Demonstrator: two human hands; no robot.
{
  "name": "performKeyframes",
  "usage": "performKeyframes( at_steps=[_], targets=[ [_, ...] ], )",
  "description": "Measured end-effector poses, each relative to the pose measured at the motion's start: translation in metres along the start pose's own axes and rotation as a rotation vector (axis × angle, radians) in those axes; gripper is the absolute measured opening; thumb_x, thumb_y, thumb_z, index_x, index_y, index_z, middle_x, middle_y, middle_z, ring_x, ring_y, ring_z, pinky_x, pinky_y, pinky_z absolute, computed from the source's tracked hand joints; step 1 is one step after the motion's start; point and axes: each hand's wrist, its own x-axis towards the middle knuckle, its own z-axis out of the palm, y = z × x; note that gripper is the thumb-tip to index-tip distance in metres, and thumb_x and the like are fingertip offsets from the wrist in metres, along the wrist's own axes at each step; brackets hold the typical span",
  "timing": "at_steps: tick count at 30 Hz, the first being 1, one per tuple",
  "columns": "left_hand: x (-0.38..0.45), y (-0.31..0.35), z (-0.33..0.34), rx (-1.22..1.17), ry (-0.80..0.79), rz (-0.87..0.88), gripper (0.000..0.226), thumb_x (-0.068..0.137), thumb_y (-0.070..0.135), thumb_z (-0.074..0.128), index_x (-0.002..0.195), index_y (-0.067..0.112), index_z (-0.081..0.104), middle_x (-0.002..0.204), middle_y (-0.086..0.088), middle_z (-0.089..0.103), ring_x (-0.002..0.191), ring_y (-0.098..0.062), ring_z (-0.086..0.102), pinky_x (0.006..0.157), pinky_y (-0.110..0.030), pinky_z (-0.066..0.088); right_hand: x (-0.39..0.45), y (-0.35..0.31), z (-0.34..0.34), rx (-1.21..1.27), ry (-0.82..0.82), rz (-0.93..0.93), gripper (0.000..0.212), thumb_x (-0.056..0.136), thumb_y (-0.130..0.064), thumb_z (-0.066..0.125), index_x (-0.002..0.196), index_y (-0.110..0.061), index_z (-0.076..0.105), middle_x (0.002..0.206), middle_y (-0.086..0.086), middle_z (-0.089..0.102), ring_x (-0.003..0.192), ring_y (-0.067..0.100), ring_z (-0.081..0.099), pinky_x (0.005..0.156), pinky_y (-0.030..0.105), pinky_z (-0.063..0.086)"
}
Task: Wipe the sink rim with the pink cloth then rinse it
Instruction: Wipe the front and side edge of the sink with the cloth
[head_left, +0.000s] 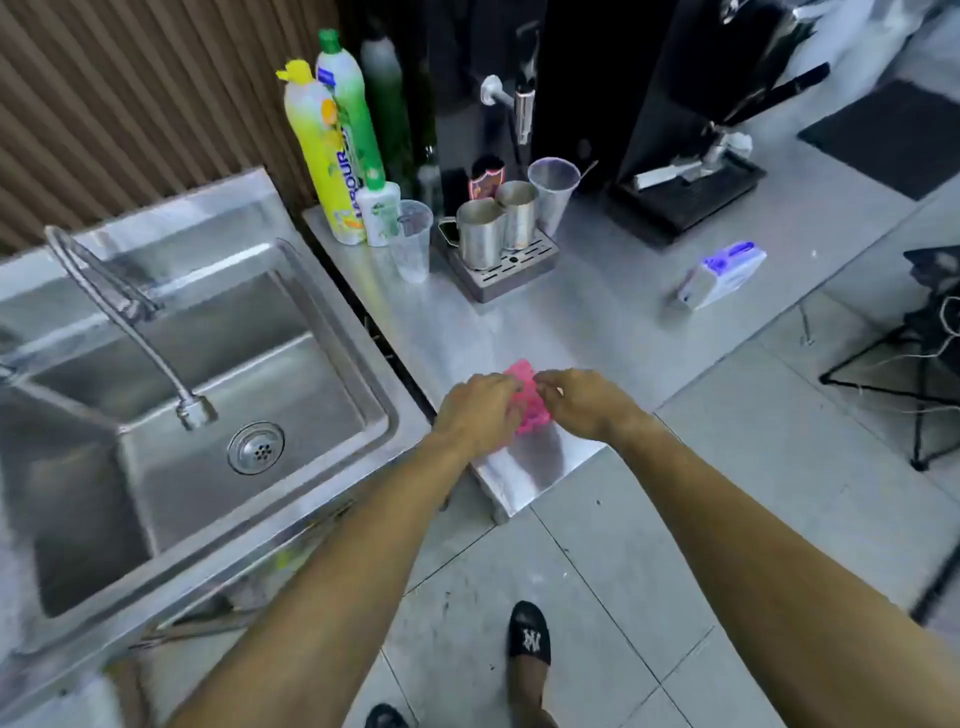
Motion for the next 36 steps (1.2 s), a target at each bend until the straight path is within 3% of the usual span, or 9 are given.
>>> performKeyframes(
  at_steps=[5,7,9,12,14,16,20,26,36],
  targets=[
    [0.033,-0.014,0.06,0.181,0.055,0.323,0.032,0.099,0.029,0.052,0.125,0.018,0.066,0.131,-0.005,0.066,0.127,-0.03,0.058,0.107,-0.045,0.046,0.005,0.062,0.043,0.057,0.114,-0.01,0.035,0.105,-0.027,0.037,0.115,-0.005,0.062,0.115,0.014,0.064,0.11,0.038,0.058,0.093,0.048,0.046],
    [0.048,-0.026,0.076,0.292,0.051,0.381,0.044,0.101,0.036,0.048,0.142,0.022,0.055,0.149,-0.003,0.055,0.142,-0.029,0.046,0.117,-0.041,0.035,0.012,0.081,0.063,0.004,0.124,-0.032,0.043,0.102,-0.03,0.03,0.123,-0.005,0.059,0.125,0.012,0.06,0.115,0.038,0.055,0.101,0.052,0.045],
    [0.053,-0.036,0.083,0.286,0.053,0.361,0.053,0.103,0.042,0.04,0.154,0.028,0.041,0.164,0.001,0.038,0.154,-0.027,0.029,0.122,-0.043,0.026,0.015,0.09,0.079,-0.016,0.137,-0.031,0.055,0.104,-0.036,0.025,0.142,-0.005,0.051,0.148,0.013,0.051,0.135,0.039,0.046,0.115,0.053,0.037],
    [0.042,-0.029,0.099,0.168,0.153,0.009,0.057,0.104,0.046,0.035,0.16,0.033,0.031,0.17,0.004,0.023,0.159,-0.023,0.012,0.123,-0.051,0.024,0.018,0.084,0.1,0.011,0.198,0.01,0.064,0.106,-0.039,0.023,0.158,-0.004,0.036,0.167,0.017,0.03,0.155,0.039,0.023,0.128,0.054,0.017],
    [0.03,-0.007,0.107,0.076,0.252,-0.38,0.061,0.105,0.046,0.031,0.162,0.029,0.024,0.172,0.001,0.016,0.16,-0.025,0.004,0.124,-0.05,0.021,0.023,0.074,0.11,-0.011,0.233,-0.003,0.064,0.107,-0.04,0.023,0.16,-0.005,0.031,0.169,0.016,0.024,0.158,0.037,0.017,0.13,0.049,0.008],
    [0.021,0.007,0.11,0.001,0.283,-0.581,0.066,0.104,0.047,0.028,0.164,0.024,0.016,0.173,-0.002,0.01,0.16,-0.027,0.0,0.125,-0.049,0.017,0.028,0.065,0.118,-0.033,0.224,-0.053,0.063,0.108,-0.039,0.024,0.161,-0.005,0.03,0.17,0.016,0.023,0.159,0.035,0.016,0.13,0.044,0.004],
    [0.002,-0.013,0.107,0.032,0.213,-0.422,0.073,0.101,0.057,0.025,0.165,0.022,0.015,0.173,-0.009,0.008,0.16,-0.032,0.002,0.125,-0.048,0.019,0.034,0.064,0.126,-0.098,0.245,-0.132,0.061,0.109,-0.038,0.026,0.161,-0.006,0.029,0.17,0.014,0.023,0.159,0.032,0.016,0.131,0.043,0.005],
    [0.005,-0.038,0.109,0.215,0.234,-0.08,0.082,0.097,0.057,0.045,0.162,0.011,0.025,0.17,-0.016,0.016,0.159,-0.036,0.008,0.127,-0.057,0.011,0.037,0.066,0.134,-0.141,0.344,-0.148,0.06,0.11,-0.037,0.026,0.161,-0.006,0.029,0.17,0.013,0.022,0.16,0.031,0.016,0.132,0.044,0.007],
    [0.017,-0.035,0.111,0.161,0.296,-0.173,0.067,0.1,0.041,0.042,0.16,0.012,0.033,0.168,-0.012,0.028,0.157,-0.033,0.019,0.127,-0.054,0.016,0.039,0.07,0.138,-0.217,0.374,-0.176,0.061,0.11,-0.036,0.024,0.162,-0.004,0.026,0.171,0.015,0.019,0.16,0.032,0.013,0.131,0.048,0.01]
  ],
)
